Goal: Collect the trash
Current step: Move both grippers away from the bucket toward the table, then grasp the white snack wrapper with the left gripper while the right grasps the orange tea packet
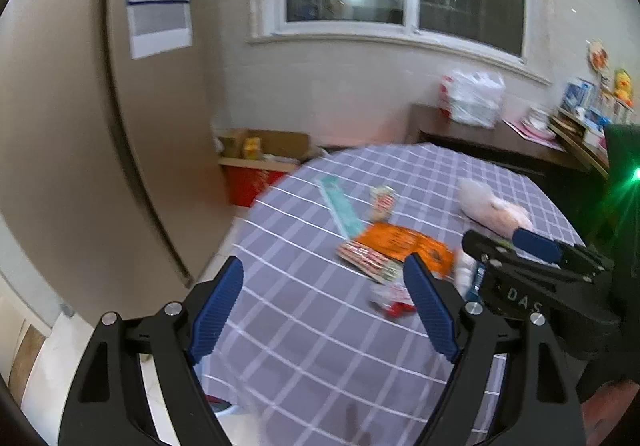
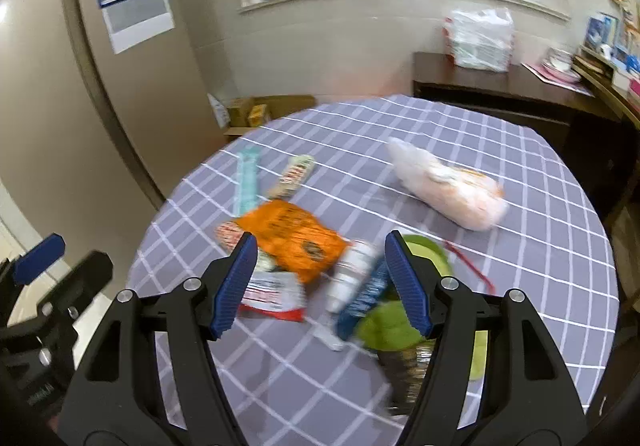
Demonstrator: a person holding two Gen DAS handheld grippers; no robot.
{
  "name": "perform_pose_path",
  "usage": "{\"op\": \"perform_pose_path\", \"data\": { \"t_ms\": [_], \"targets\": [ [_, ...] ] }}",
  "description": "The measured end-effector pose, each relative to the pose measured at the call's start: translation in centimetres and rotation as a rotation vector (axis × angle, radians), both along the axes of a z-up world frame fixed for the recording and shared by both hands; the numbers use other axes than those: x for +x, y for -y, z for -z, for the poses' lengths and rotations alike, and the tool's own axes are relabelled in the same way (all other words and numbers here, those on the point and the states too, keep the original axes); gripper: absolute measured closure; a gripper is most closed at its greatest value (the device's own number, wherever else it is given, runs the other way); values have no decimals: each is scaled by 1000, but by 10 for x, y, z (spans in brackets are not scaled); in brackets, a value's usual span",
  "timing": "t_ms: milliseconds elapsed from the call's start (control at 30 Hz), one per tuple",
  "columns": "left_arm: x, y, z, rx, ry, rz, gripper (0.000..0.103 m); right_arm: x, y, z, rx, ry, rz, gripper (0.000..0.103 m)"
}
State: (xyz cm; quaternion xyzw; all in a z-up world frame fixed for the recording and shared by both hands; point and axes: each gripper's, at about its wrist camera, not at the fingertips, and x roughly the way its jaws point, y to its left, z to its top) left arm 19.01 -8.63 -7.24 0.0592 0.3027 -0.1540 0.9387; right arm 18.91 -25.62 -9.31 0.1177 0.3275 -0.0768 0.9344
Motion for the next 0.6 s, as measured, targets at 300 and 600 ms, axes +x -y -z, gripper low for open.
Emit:
{"op": "perform_pose_path", "data": {
  "t_ms": [300, 600],
  "targets": [
    [16, 40, 49, 17, -150, 95, 22, -13, 37, 20, 3, -45, 74, 37],
    [43, 54, 82, 11, -265, 115, 59, -12, 51, 32, 3, -80, 102, 37]
  ]
}}
